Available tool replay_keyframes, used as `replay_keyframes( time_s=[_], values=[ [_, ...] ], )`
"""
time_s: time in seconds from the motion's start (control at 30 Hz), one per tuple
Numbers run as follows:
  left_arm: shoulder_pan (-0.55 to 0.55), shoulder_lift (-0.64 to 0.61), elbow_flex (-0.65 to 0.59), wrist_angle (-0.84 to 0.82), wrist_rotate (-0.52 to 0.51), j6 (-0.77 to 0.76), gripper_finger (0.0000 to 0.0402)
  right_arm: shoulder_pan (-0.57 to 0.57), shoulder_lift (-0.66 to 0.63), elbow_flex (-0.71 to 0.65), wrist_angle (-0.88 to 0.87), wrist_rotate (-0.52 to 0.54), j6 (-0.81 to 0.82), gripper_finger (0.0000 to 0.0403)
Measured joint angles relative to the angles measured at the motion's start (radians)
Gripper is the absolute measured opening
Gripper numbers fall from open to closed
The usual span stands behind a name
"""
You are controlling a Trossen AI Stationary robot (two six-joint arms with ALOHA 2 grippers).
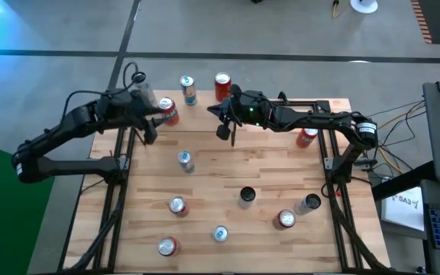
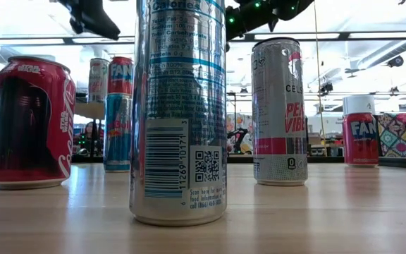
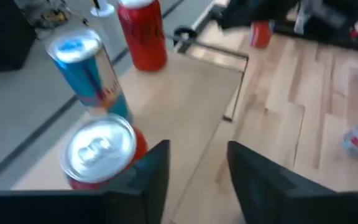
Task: Place canned beverage on shelf
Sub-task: Put the red soda can on the shelf
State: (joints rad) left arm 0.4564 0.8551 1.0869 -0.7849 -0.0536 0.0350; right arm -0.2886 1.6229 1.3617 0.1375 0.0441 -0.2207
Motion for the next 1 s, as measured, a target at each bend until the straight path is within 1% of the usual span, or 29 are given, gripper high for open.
replay_keyframes(
  time_s=[0.23, 0.33, 0.43, 0.57, 0.73, 1.0],
  values=[
    [-0.019, 0.003, -0.087, 0.011, 0.001, -0.046, 0.0041, 0.000, -0.001, 0.001, -0.001, 0.001, -0.012, 0.0012],
    [-0.019, 0.003, -0.129, 0.016, 0.001, -0.075, 0.0008, 0.000, -0.001, 0.001, 0.001, 0.001, -0.015, 0.0012],
    [-0.019, -0.003, -0.171, 0.053, 0.001, -0.095, 0.0006, 0.000, -0.001, 0.001, 0.001, 0.002, -0.015, 0.0012],
    [-0.019, -0.003, -0.206, 0.062, -0.002, -0.106, 0.0002, 0.000, -0.002, 0.001, 0.001, 0.002, -0.015, 0.0012],
    [-0.018, -0.003, -0.233, 0.088, -0.067, -0.115, 0.0001, 0.000, -0.002, 0.002, -0.005, 0.007, -0.015, 0.0012],
    [-0.018, 0.012, -0.237, 0.121, -0.147, -0.104, 0.0000, 0.000, -0.003, 0.002, -0.008, 0.008, -0.015, 0.0012]
  ],
)
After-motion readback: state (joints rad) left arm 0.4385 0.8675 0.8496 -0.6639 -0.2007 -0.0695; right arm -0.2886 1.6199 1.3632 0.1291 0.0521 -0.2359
